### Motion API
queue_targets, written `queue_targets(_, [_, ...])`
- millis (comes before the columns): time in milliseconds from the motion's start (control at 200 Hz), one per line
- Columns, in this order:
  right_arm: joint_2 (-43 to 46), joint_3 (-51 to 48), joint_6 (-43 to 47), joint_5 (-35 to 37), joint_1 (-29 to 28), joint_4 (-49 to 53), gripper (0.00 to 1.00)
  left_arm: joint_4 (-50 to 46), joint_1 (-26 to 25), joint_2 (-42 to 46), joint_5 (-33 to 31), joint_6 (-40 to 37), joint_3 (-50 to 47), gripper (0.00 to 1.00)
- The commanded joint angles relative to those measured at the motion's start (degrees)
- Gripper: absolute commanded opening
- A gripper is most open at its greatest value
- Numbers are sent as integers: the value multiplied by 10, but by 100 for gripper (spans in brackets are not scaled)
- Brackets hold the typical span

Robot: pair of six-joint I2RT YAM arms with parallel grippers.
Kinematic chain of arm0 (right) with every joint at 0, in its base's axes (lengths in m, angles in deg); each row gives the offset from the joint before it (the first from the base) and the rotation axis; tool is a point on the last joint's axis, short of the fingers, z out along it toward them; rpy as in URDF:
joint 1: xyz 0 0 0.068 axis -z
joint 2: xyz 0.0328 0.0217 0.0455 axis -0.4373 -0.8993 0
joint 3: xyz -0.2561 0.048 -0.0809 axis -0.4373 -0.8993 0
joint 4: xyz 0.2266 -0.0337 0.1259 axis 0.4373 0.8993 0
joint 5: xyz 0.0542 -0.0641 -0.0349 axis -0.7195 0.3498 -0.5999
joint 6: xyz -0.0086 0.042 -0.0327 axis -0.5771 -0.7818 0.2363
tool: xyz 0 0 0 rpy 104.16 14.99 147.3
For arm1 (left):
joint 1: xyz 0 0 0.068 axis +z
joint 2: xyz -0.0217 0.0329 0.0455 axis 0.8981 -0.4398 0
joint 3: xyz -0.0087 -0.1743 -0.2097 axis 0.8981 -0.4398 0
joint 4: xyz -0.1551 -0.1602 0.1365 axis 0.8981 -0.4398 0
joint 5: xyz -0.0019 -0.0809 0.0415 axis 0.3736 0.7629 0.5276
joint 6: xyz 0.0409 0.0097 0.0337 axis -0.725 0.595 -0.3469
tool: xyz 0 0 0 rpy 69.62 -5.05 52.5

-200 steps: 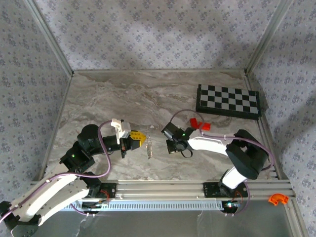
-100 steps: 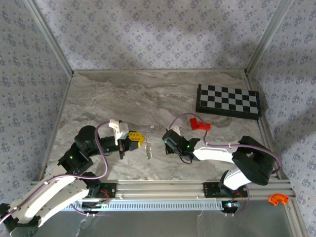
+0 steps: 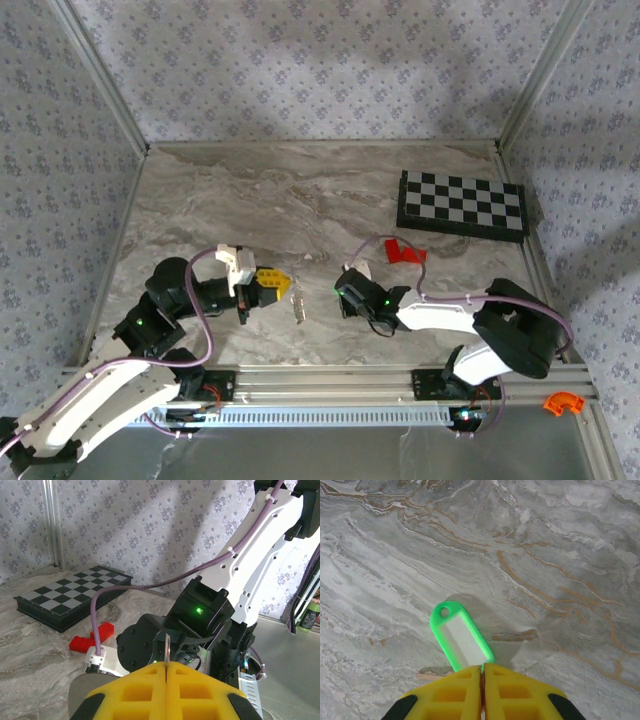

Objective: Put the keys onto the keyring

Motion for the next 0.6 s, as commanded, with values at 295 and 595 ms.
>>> queue_targets(295, [74, 14, -28, -23, 10, 115, 33, 26, 0, 7, 10, 0, 19, 0])
queue_targets(595, [147, 133, 52, -174, 129, 338, 52, 45, 0, 0, 27, 9, 15, 0])
